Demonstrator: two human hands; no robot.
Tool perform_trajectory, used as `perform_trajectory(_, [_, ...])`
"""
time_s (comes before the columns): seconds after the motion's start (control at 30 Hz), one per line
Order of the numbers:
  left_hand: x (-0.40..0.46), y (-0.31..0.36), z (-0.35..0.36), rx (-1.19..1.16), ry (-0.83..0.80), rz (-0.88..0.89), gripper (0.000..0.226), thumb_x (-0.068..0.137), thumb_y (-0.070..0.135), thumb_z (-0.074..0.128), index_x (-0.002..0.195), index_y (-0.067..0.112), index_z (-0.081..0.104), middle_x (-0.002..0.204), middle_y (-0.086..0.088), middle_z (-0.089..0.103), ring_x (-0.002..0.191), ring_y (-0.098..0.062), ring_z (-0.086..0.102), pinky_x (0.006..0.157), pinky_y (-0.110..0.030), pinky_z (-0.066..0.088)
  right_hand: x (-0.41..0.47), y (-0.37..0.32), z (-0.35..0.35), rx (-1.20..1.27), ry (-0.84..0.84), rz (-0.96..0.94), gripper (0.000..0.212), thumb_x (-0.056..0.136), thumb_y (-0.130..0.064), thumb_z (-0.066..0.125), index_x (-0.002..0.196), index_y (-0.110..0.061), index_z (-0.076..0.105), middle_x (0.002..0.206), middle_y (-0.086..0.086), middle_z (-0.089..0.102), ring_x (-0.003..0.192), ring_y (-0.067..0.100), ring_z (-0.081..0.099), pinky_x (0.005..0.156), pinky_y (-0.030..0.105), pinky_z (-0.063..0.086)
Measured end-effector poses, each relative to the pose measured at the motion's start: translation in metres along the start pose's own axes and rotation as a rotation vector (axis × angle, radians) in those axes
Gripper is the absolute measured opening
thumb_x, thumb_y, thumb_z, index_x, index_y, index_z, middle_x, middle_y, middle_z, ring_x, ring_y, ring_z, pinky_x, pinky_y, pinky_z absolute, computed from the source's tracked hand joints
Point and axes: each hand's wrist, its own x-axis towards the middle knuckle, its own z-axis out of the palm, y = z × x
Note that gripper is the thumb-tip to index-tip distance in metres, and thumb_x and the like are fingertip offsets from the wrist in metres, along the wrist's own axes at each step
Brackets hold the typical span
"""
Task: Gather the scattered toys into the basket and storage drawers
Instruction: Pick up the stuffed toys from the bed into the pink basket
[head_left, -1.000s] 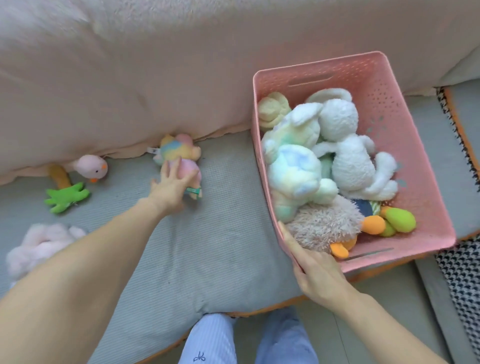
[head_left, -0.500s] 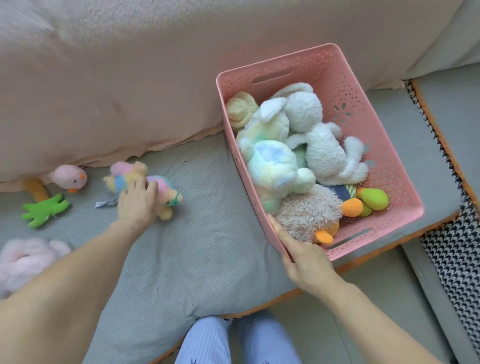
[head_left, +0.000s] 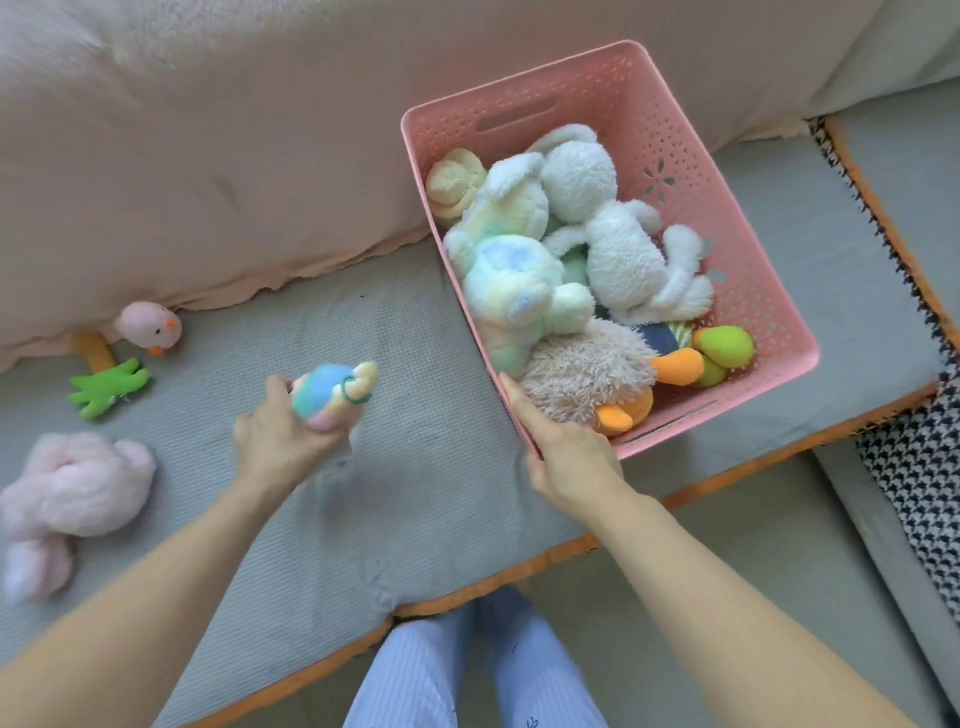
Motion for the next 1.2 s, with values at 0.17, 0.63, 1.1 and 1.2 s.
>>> perform_trajectory(0.17, [-0.048,0.111,-0.064,-0.219,0.571,0.720,0.074,0.059,0.037,0.073,0.119,0.004,0.044,0.107,-0.017,0.061,0.103,-0.021,0.039,0.101,-0.053,0.027,-0.011,0.001,-0.001,0.023,-0.072,-0.005,0.087,0.090,-0.006,0.041,0.143,-0.044,-0.017,0.098,0.012,0.067,0.090,0.031,0.063,0.067,0.030,0.035])
perform_trajectory(0.63, [-0.052,0.188,0.034,0.695,-0.445,0.770,0.059,0.098,0.031,0.027,0.149,0.021,-0.001,0.158,-0.001,0.007,0.145,-0.019,-0.002,0.116,-0.049,0.004,-0.076,0.009,0.031,0.113,-0.185,-0.198,0.084,0.087,-0.003,0.042,0.146,-0.042,-0.004,0.138,0.000,0.050,0.115,0.032,0.054,0.091,0.038,0.043])
perform_trajectory(1.1, [-0.080,0.072,-0.045,-0.083,0.106,0.622,0.042,0.080,0.005,0.047,0.120,-0.003,0.059,0.127,-0.022,0.057,0.114,-0.037,0.057,0.095,-0.044,0.043,-0.043,-0.027,0.028,0.309,-0.077,-0.135,0.087,0.083,-0.010,0.047,0.148,-0.035,-0.005,0.129,0.015,0.049,0.113,0.036,0.051,0.090,0.043,0.045])
perform_trajectory(1.2, [-0.078,0.006,-0.066,-0.068,0.155,0.427,0.040,0.084,0.004,0.049,0.122,0.000,0.058,0.133,-0.022,0.051,0.123,-0.036,0.050,0.101,-0.045,0.039,-0.022,-0.053,0.028,0.135,-0.067,0.010,0.070,0.091,-0.013,0.043,0.147,-0.035,0.007,0.123,0.016,0.053,0.108,0.036,0.055,0.087,0.040,0.047])
